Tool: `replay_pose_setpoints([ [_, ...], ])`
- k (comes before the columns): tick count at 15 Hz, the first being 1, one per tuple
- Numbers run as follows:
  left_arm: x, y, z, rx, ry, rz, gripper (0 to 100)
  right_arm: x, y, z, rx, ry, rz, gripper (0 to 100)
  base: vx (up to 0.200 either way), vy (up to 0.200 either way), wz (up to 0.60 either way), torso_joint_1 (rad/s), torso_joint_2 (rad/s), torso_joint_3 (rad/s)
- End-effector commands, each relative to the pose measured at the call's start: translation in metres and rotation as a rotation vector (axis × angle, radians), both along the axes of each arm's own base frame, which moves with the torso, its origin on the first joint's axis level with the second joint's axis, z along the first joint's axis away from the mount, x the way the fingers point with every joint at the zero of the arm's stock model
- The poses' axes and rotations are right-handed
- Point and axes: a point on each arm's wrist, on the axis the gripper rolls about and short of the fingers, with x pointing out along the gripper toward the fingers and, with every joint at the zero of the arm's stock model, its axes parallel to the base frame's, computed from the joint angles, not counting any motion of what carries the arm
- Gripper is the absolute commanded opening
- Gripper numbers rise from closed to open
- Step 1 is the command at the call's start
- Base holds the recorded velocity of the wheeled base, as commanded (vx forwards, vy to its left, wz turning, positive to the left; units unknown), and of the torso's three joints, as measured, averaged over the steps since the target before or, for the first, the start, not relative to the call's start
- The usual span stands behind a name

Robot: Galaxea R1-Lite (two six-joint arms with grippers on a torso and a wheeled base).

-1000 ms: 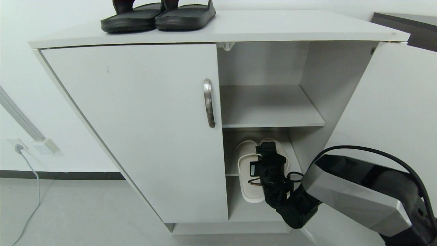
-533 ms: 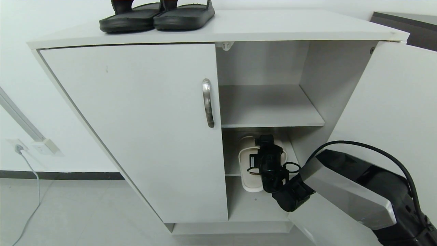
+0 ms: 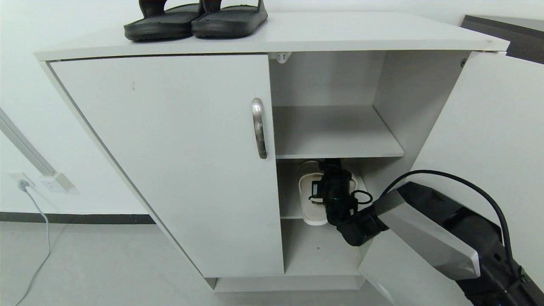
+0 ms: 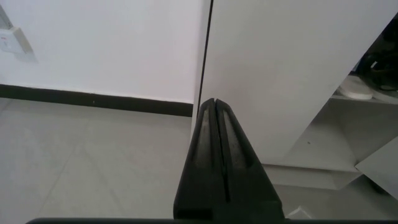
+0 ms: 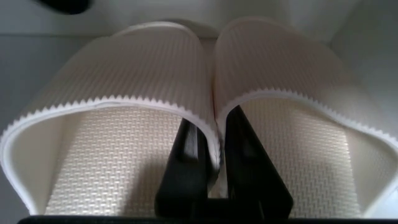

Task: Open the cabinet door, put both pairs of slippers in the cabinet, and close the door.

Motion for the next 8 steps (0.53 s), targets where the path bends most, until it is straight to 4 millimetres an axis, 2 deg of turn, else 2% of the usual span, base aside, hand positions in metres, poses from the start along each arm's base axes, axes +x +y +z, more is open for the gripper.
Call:
replay_pose_setpoints([
  [1, 0.000, 0.000, 0.000, 0.000, 0.002, 0.000, 0, 0.004, 0.003, -0.004, 0.000, -0.001, -0.001, 0, 0.000, 0.000, 0.00, 0.000, 0.00, 0.000],
  [7, 0.000, 0.000, 0.000, -0.002, 0.002, 0.002, 0, 0.012, 0.004, -0.013, -0.009, 0.015, -0.006, 0, 0.000, 0.000, 0.00, 0.000, 0.00, 0.000],
  [8, 0.000, 0.000, 0.000, -0.002, 0.002, 0.002, 0, 0.012, 0.003, -0.015, -0.010, 0.016, -0.007, 100, 0.000, 0.000, 0.00, 0.000, 0.00, 0.000],
])
